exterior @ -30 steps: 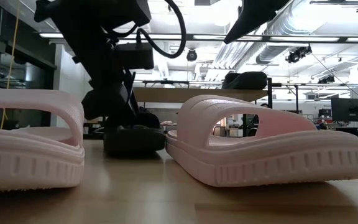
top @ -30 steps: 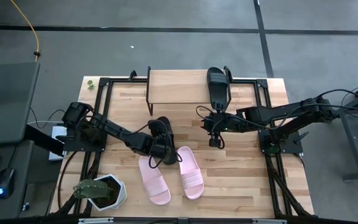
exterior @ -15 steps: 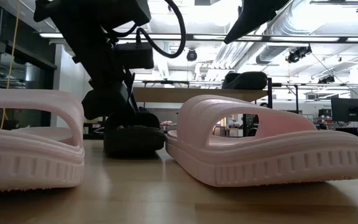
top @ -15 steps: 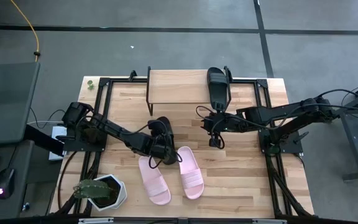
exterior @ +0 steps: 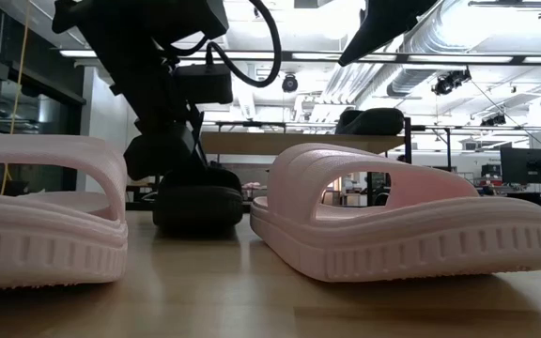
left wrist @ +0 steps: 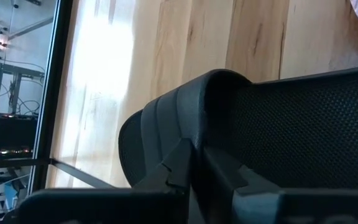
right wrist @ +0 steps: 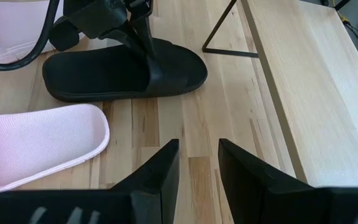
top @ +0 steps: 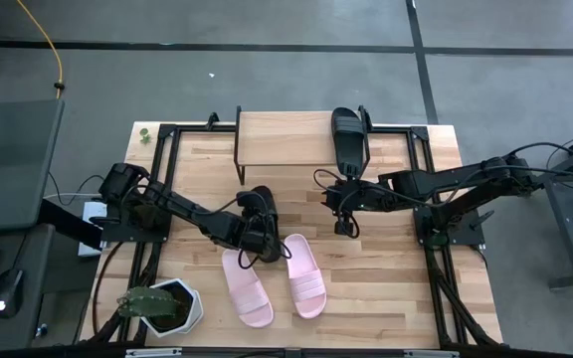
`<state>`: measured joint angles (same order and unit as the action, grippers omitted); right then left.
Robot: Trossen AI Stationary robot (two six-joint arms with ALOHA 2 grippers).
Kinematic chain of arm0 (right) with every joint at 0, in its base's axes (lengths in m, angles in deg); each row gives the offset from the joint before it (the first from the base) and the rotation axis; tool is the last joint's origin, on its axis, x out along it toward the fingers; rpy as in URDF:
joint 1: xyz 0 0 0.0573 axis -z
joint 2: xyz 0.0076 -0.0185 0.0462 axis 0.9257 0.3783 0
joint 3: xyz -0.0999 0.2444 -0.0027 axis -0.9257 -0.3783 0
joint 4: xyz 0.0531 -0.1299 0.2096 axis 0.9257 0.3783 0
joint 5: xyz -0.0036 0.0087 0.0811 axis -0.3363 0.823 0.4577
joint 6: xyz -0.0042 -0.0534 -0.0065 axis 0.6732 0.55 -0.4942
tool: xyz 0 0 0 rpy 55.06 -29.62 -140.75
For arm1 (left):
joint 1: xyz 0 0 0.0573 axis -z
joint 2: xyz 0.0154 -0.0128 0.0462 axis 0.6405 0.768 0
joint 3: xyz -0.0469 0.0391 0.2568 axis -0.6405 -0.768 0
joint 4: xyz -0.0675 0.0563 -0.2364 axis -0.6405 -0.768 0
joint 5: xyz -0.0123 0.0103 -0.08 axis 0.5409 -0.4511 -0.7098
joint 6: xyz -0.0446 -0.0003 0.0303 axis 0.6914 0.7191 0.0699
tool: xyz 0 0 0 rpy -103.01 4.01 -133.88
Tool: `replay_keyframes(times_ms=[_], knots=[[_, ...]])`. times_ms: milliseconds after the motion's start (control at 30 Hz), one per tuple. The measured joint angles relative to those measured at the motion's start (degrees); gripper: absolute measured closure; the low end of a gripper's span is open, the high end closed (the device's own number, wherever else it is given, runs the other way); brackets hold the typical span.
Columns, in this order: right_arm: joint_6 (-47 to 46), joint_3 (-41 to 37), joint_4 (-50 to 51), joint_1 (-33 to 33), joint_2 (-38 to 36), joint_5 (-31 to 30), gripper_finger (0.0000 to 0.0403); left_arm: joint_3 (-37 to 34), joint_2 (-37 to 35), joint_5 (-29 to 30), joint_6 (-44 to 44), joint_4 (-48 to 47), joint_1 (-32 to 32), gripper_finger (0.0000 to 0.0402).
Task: Pick and place slides into the shelf
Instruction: Put the black slide on the shelf
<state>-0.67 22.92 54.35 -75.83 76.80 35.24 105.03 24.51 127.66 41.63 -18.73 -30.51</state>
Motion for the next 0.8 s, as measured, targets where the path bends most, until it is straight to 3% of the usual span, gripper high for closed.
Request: replay_keyframes(times_ms=[233,800], knots=[[0.02,0.00,0.00,0.02,0.00,-0.06,0.0301,1.48,-0.04,-0.39,0.00,-2.34,0.00,0.0390],[-0.02,-0.02,0.03,0.02,0.00,-0.26,0.0301,17.10,-0.04,-0.32,-1.37,-15.33,0.07,0.0395]])
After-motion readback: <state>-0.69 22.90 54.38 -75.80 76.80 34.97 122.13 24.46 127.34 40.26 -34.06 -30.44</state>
